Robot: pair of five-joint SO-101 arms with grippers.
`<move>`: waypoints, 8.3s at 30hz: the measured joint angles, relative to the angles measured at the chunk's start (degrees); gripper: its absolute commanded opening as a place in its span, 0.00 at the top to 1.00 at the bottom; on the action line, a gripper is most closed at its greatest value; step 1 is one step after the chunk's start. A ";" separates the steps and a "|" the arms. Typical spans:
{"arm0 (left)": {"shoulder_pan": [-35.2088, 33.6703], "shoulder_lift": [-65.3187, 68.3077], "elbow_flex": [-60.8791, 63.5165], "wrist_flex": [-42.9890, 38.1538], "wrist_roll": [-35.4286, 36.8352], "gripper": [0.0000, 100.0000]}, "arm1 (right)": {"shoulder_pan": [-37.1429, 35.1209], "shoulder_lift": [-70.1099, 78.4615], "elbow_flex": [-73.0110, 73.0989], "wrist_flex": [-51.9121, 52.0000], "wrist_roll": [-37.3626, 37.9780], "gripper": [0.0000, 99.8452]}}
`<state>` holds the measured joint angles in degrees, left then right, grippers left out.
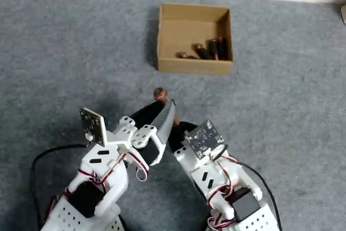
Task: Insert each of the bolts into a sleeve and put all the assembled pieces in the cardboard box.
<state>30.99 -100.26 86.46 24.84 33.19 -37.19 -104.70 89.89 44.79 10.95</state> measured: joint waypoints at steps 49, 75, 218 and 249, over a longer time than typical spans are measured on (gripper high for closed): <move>0.97 -0.79 0.97 -0.88 0.26 0.99 | 0.18 0.09 -5.01 -0.53 0.18 1.00; 1.14 -0.53 2.46 -0.97 0.44 0.99 | -3.25 0.09 -7.30 -0.53 0.09 1.00; -23.65 0.35 7.82 -11.43 -6.51 0.99 | 27.78 162.46 -184.62 51.52 1.23 0.64; -25.76 0.26 -6.77 26.55 -13.80 0.99 | 22.15 34.11 -92.04 51.43 -11.52 0.64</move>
<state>5.23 -100.00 79.69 51.38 19.38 -15.03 -70.59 -2.15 96.22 -0.57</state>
